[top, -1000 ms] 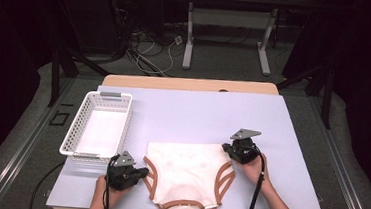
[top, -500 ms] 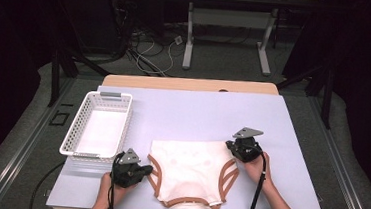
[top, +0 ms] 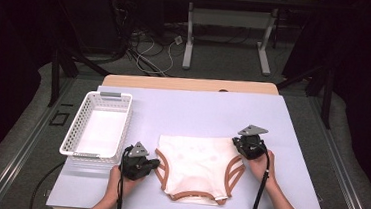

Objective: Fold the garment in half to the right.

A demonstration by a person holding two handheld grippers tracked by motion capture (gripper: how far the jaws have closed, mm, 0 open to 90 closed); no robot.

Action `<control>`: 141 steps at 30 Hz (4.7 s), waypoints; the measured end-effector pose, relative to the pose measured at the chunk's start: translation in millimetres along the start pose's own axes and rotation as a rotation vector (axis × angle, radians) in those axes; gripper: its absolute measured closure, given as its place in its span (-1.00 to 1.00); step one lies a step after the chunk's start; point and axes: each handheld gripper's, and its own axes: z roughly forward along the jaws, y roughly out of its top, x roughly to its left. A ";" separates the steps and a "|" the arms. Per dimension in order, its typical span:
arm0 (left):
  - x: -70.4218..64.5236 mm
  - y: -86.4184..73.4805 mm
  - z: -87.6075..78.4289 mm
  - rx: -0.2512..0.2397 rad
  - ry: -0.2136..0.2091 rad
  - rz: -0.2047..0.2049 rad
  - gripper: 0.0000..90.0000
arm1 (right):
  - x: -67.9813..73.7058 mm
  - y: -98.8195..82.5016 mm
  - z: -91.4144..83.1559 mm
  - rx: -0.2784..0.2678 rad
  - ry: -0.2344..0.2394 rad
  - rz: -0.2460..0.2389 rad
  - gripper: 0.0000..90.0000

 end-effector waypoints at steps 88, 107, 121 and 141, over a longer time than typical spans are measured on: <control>10.0 30.8 -8.2 -0.027 -0.010 -0.006 -0.99 | 69.1 5.3 -46.8 -0.016 0.228 -0.095 -0.81; 11.8 30.7 -8.8 -0.041 0.001 -0.003 -1.00 | 99.3 7.4 -49.8 -0.037 0.320 -0.152 -0.95; 13.3 31.1 -11.0 -0.049 0.014 -0.006 -1.00 | 123.5 12.4 -50.5 -0.030 0.377 -0.216 -0.77; 14.1 31.1 -11.0 -0.042 0.013 -0.008 -1.00 | 174.5 10.1 -47.5 0.039 0.440 -0.405 0.18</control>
